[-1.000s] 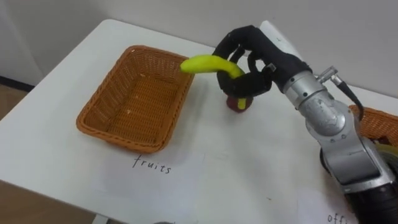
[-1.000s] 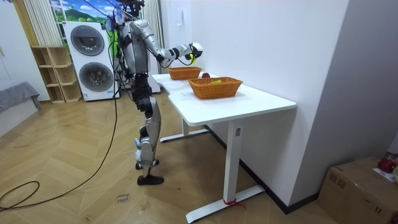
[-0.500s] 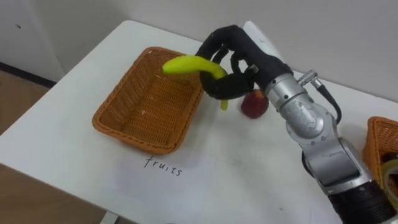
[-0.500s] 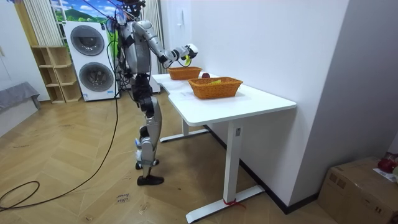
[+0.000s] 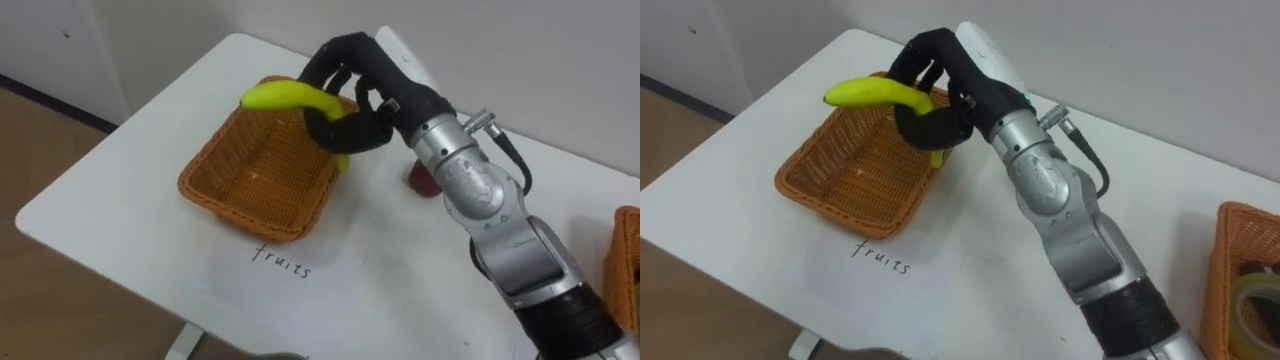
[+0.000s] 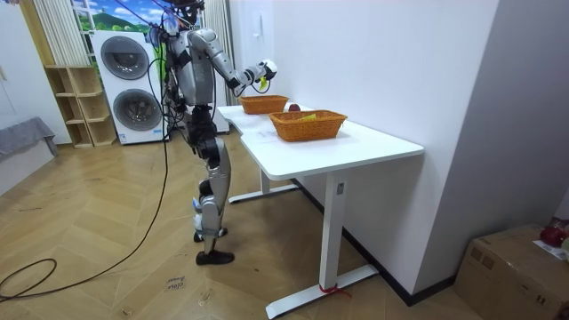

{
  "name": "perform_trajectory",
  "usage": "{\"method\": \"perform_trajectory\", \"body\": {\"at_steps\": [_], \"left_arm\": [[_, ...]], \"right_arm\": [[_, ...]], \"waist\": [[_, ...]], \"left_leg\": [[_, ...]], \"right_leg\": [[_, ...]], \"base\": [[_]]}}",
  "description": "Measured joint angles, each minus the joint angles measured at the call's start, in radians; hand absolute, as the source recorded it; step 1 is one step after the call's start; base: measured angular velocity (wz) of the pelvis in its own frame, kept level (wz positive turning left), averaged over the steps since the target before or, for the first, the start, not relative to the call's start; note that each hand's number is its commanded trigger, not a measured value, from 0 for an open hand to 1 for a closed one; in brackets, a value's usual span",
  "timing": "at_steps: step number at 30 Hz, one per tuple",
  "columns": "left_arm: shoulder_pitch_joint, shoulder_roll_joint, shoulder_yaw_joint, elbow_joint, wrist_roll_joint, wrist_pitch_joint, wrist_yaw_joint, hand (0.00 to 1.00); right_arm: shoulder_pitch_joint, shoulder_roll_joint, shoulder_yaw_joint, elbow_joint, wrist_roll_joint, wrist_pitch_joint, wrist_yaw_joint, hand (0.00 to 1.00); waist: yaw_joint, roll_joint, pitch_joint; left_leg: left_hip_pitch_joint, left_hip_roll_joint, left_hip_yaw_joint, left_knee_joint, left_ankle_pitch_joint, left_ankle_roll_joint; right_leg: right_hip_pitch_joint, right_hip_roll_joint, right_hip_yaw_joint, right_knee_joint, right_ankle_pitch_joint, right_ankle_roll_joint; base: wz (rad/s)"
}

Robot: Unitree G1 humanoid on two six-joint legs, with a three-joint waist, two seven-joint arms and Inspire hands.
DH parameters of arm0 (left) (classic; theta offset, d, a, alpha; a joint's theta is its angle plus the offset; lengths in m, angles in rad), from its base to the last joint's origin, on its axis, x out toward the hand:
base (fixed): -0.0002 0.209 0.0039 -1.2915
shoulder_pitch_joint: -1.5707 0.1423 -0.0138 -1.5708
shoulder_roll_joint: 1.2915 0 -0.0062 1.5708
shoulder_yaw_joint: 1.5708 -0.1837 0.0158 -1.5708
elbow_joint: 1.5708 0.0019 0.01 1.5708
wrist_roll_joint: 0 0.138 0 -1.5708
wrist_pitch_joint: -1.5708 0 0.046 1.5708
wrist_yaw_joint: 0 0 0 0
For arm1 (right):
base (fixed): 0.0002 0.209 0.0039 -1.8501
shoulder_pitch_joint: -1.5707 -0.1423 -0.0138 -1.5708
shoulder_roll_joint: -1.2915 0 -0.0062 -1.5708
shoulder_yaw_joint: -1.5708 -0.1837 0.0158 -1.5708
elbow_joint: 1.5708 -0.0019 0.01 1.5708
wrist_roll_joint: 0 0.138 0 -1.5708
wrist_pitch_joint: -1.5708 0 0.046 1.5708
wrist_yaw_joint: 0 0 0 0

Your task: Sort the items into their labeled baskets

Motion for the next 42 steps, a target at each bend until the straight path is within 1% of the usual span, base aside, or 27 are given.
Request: {"method": "perform_trajectory", "body": {"at_steps": [4,7,12,16,21,22,23,24,25,32,39,42], "left_arm": [[-0.001,0.000,0.000,-0.020,0.000,-0.001,-0.040,0.00],[-0.003,0.000,0.000,-0.035,0.001,-0.002,-0.058,0.00],[-0.002,0.000,0.000,-0.035,0.001,-0.002,-0.060,0.00],[-0.003,0.000,0.000,-0.035,0.002,-0.002,-0.060,0.00],[-0.002,0.000,0.000,-0.035,0.002,-0.002,-0.058,0.00],[-0.002,0.000,0.000,-0.035,0.002,-0.002,-0.058,0.00],[-0.002,0.000,0.000,-0.035,0.002,-0.002,-0.057,0.00],[-0.002,0.000,0.000,-0.035,0.002,-0.002,-0.056,0.00],[-0.002,0.000,0.000,-0.035,0.002,-0.002,-0.056,0.00],[-0.002,-0.001,0.000,-0.035,0.002,-0.002,-0.056,0.00],[-0.003,-0.001,-0.003,-0.039,0.002,-0.002,-0.051,0.00],[-0.002,-0.001,-0.003,-0.039,0.001,-0.002,-0.048,0.00]], "right_arm": [[0.000,0.001,0.076,0.000,-0.049,0.000,0.000,1.00],[0.000,0.003,0.082,0.000,-0.050,0.000,0.001,1.00],[0.000,0.006,0.086,0.001,-0.052,0.000,-0.001,1.00],[0.000,0.009,0.121,0.023,-0.052,-0.002,-0.001,1.00],[0.000,0.012,0.128,0.066,-0.051,-0.002,-0.002,1.00],[0.000,0.013,0.128,0.066,-0.050,-0.002,-0.004,0.84],[0.000,0.014,0.128,0.066,-0.051,-0.002,-0.006,0.60],[0.000,0.016,0.128,0.066,-0.051,-0.002,-0.008,0.50],[0.000,0.017,0.128,0.067,-0.051,-0.002,-0.009,0.00],[0.000,0.045,0.128,0.074,-0.053,-0.002,-0.013,0.00],[0.000,0.046,0.128,0.095,-0.053,-0.002,-0.013,0.00],[0.000,0.045,0.128,0.102,-0.053,-0.001,-0.013,0.00]], "waist": [[0.005,-0.002,0.0013],[0.013,-0.003,0.0020],[0.027,-0.004,0.0029],[0.028,-0.004,0.0032],[0.029,-0.006,0.0041],[0.029,-0.006,0.0041],[0.029,-0.006,0.0041],[0.029,-0.006,0.0039],[0.028,-0.007,0.0039],[0.028,-0.006,0.0042],[0.028,-0.007,0.0043],[0.028,-0.009,0.0047]], "left_leg": [[0.000,0.000,-0.002,-0.004,0.000,0.000],[0.000,0.000,-0.006,-0.007,0.000,0.000],[0.001,0.000,-0.010,-0.009,0.000,0.000],[0.002,0.000,-0.010,-0.010,0.000,0.000],[0.002,-0.001,-0.010,-0.012,0.000,0.001],[0.002,-0.001,-0.010,-0.015,0.000,0.000],[0.002,-0.001,-0.010,-0.017,0.000,0.000],[0.003,-0.001,-0.010,-0.018,0.000,0.000],[0.003,-0.001,-0.010,-0.018,0.001,0.000],[0.004,-0.001,-0.012,-0.021,0.001,0.001],[0.003,-0.001,-0.013,-0.022,0.001,0.001],[0.003,-0.001,-0.013,-0.021,0.001,0.001]], "right_leg": [[0.000,0.000,0.000,0.000,-0.001,0.002],[0.000,0.001,-0.001,0.000,-0.001,0.002],[-0.002,0.001,-0.001,0.000,-0.001,0.002],[-0.003,-0.006,0.000,0.000,-0.003,0.004],[-0.003,-0.008,0.000,0.000,-0.007,0.011],[-0.002,-0.008,0.000,0.000,-0.007,0.012],[-0.001,-0.008,0.000,0.000,-0.008,0.012],[-0.001,-0.007,0.000,0.000,-0.008,0.012],[-0.001,-0.007,0.000,0.000,-0.008,0.012],[-0.001,-0.002,0.000,-0.001,-0.008,0.012],[-0.003,-0.002,0.001,-0.001,-0.008,0.013],[-0.005,-0.007,0.002,-0.001,-0.008,0.013]], "base": [[0.01],[0.04],[0.02],[0.00],[0.00],[0.00],[0.00],[0.00],[0.00],[0.00],[0.00],[0.00]]}}
